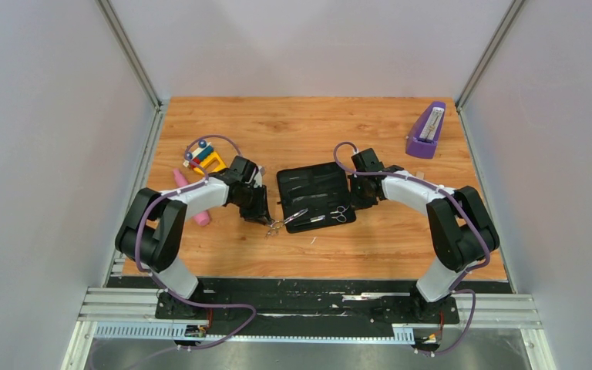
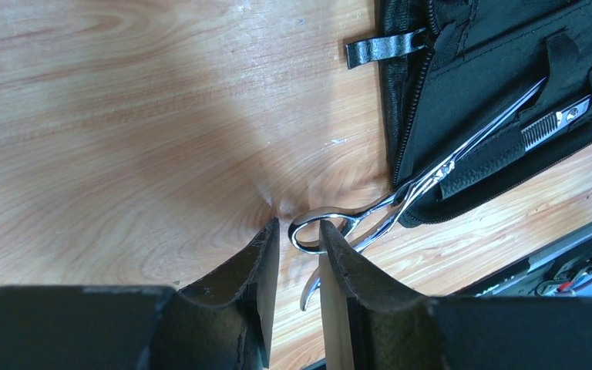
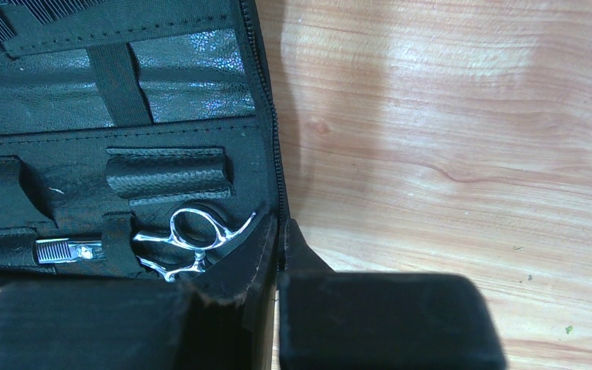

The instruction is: Sort the hair-cutting tools

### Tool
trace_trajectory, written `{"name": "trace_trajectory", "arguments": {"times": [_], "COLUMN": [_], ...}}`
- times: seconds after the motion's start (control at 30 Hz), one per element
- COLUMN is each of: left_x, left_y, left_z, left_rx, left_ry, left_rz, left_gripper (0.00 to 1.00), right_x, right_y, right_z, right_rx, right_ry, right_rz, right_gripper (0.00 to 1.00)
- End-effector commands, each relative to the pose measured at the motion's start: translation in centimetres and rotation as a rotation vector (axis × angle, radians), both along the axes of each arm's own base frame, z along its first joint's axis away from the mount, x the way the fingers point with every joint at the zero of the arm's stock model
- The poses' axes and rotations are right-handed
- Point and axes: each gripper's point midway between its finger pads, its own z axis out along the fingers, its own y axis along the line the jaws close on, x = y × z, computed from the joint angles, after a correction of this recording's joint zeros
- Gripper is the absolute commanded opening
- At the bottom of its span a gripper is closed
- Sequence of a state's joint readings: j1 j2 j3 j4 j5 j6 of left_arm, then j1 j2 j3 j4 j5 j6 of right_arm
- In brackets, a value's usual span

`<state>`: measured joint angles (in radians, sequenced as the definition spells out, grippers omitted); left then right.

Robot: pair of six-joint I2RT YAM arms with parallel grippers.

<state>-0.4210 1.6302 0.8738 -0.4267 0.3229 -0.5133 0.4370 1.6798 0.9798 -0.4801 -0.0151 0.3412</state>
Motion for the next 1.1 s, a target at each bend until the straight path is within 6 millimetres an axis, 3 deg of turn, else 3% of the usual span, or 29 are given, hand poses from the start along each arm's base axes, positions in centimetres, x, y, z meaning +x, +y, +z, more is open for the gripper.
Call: {"name": "trace_trajectory", "arguments": {"times": [0.0,0.47,0.77,1.07], "left_x": [1.4,1.3,1.5,2.9], "left_y": [-0.4,-0.7,-0.8,-2.1], "left_z": [0.4,0.2,0.9,2.8], "left_rx": [0.005,0.049,0.066,0.017], "left_ry": [-0.048,-0.042,-0.071,-0.136], "left_rz": [-0.007,-0.028,-0.030,-0.030], "left_gripper": [0.33,0.28,0.14,0.00], "right_x": [-1.0,-1.0,-1.0,-1.0], "right_y": [1.0,1.0,1.0,1.1], "right_z": [-1.5,-1.6,-1.5,-1.3], "right_rx": [0.030,0.030,0.032,0.036], "right_ry": [0.050,0.050,0.048,0.045], "right_rz": [0.027,0.028,0.027,0.026], "right_gripper": [0.00,0.00,0.00,0.00]}}
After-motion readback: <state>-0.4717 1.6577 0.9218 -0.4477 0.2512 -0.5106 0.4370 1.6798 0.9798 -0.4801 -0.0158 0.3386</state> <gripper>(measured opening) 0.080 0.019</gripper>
